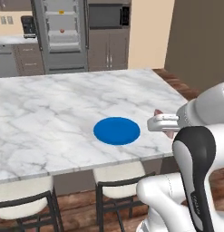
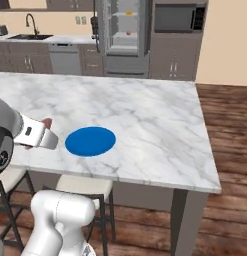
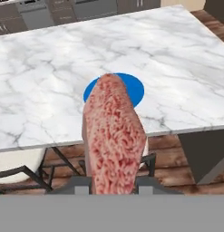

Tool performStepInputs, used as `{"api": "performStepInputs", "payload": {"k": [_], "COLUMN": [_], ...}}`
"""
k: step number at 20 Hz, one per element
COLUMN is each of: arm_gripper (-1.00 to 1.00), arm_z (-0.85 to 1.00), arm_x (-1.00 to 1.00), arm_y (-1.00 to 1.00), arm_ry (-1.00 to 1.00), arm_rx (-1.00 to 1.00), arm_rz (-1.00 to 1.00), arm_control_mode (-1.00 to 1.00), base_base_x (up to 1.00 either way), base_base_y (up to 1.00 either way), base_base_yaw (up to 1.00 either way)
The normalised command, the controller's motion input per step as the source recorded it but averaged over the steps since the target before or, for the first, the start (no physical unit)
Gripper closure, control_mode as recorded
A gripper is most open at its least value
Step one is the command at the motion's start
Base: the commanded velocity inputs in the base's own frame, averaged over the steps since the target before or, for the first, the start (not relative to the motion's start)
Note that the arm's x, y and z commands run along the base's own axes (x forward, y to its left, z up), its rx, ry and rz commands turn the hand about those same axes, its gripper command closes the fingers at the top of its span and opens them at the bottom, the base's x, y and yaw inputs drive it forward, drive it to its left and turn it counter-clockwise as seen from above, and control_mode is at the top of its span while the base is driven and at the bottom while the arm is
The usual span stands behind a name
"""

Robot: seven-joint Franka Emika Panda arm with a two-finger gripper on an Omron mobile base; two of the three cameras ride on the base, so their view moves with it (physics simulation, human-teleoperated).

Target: Take the cheese, steak, and onion from the fridge and place them on the plate on the dining counter to create an appetizer plate.

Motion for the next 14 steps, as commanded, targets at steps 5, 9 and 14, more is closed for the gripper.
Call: {"api": "performStepInputs", "payload": {"k": [5, 9, 14], "arm_gripper": [1.0, 1.0, 1.0], "arm_z": [0.0, -0.23, -0.46], "arm_x": [0.0, 0.5, 1.0], "arm_y": [0.0, 0.01, 0.03], "arm_ry": [0.0, 0.04, 0.11], "arm_rx": [0.0, 0.0, 0.0], "arm_rz": [0.0, -0.12, -0.14], "arm_control_mode": [1.0, -1.0, -1.0], "base_base_x": [1.0, 0.5, 0.0], "base_base_y": [0.67, 0.19, 0.0], "base_base_yaw": [-0.34, -0.12, 0.0]}}
